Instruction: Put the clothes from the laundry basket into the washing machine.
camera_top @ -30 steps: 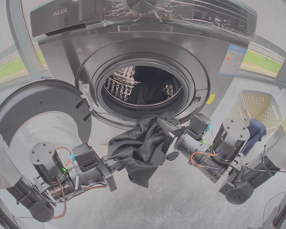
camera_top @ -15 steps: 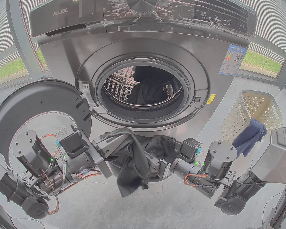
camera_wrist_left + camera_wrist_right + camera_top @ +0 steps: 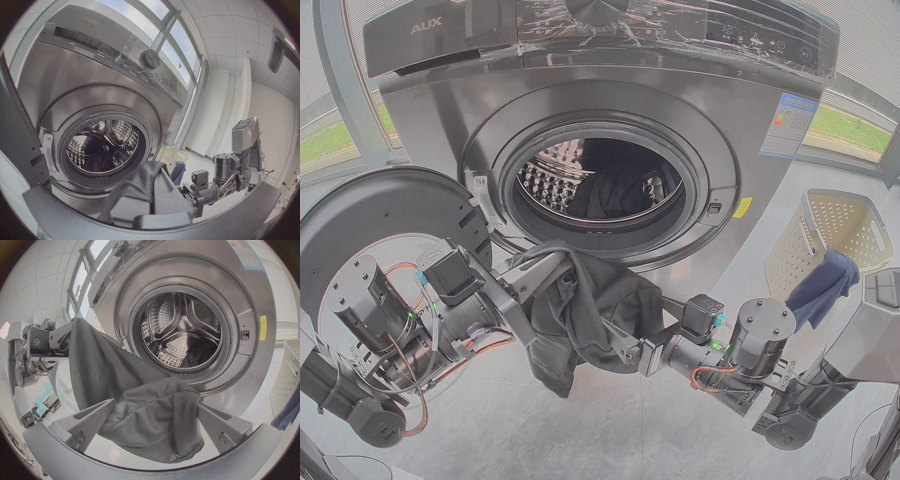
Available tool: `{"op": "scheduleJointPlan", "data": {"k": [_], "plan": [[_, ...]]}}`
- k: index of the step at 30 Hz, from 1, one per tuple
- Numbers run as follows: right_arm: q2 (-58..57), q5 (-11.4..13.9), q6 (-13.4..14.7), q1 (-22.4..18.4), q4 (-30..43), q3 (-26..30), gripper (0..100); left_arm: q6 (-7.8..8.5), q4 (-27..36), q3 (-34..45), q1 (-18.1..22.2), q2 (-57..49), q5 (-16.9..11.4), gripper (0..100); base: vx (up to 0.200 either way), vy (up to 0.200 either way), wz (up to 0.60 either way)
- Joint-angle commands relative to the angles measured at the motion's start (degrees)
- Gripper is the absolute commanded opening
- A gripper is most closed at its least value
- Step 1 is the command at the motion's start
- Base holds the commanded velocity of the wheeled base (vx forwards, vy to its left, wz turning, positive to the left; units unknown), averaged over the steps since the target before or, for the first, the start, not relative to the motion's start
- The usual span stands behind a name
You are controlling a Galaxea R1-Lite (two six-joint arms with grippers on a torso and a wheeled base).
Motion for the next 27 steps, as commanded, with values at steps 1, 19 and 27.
{"op": "scheduleJointPlan", "data": {"k": [1, 19, 27], "plan": [[-1.21, 0.0, -0.05, -0.82, -0.01, 0.53, 100, -0.11, -0.06, -1.04, 0.53, 0.23, 0.23, 0, 0.0, 0.0, 0.0], [-0.24, 0.18, -0.4, -3.02, -0.37, 3.7, 100, -2.13, -0.06, -3.85, 1.41, -0.39, 2.25, 0, 0.0, 0.0, 0.0], [0.64, 1.58, -0.93, 2.52, -0.45, -1.31, 100, -2.13, 0.03, -3.59, 1.32, -0.03, 2.25, 0, 0.0, 0.0, 0.0]]}}
